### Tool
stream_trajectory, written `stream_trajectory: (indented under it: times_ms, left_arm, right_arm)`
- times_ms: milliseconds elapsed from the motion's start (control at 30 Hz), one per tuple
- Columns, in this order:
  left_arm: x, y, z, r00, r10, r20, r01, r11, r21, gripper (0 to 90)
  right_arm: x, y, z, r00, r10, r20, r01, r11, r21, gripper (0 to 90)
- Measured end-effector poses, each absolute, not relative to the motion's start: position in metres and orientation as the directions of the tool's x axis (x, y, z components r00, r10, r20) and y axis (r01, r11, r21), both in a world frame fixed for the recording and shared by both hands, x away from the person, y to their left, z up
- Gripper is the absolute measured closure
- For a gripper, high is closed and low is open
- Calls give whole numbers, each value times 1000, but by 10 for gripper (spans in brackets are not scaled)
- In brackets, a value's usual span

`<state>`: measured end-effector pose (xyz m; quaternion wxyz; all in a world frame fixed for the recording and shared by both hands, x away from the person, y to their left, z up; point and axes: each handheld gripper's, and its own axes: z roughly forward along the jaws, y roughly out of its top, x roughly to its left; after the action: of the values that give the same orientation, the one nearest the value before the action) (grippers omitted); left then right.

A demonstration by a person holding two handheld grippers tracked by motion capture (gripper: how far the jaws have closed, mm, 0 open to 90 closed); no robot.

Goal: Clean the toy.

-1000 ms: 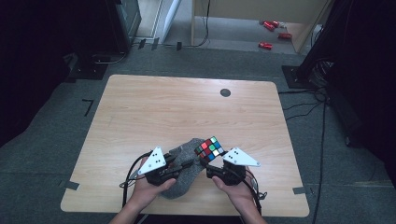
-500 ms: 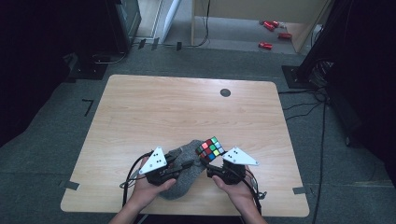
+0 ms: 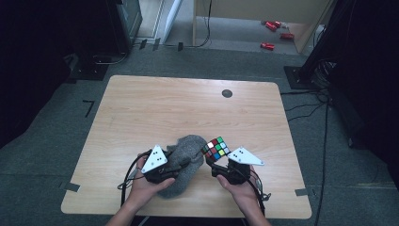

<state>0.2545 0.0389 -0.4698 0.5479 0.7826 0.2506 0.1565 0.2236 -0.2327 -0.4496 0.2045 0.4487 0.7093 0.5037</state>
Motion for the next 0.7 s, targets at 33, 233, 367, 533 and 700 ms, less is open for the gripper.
stream_trajectory:
  times_ms: [33, 233, 367, 533, 700]
  left_arm:
    - [255, 40, -469, 818, 575, -25, 221, -273, 936, 426]
    - [254, 35, -461, 777, 617, 125, 217, -449, 867, 187]
    - [259, 31, -467, 744, 632, 215, 293, -598, 746, 165]
    - [271, 44, -484, 779, 610, 147, 356, -622, 698, 494]
    - [280, 52, -497, 786, 610, 100, 387, -613, 689, 811]
  right_arm:
    - [223, -233, -448, -515, 842, 162, 426, 88, 900, 348]
    - [220, -233, -442, -518, 843, 148, 408, 91, 908, 347]
    - [220, -234, -439, -513, 844, 154, 408, 82, 909, 348]
    - [219, -233, -440, -513, 845, 148, 407, 88, 909, 347]
    - [220, -231, -444, -519, 842, 147, 412, 96, 906, 348]
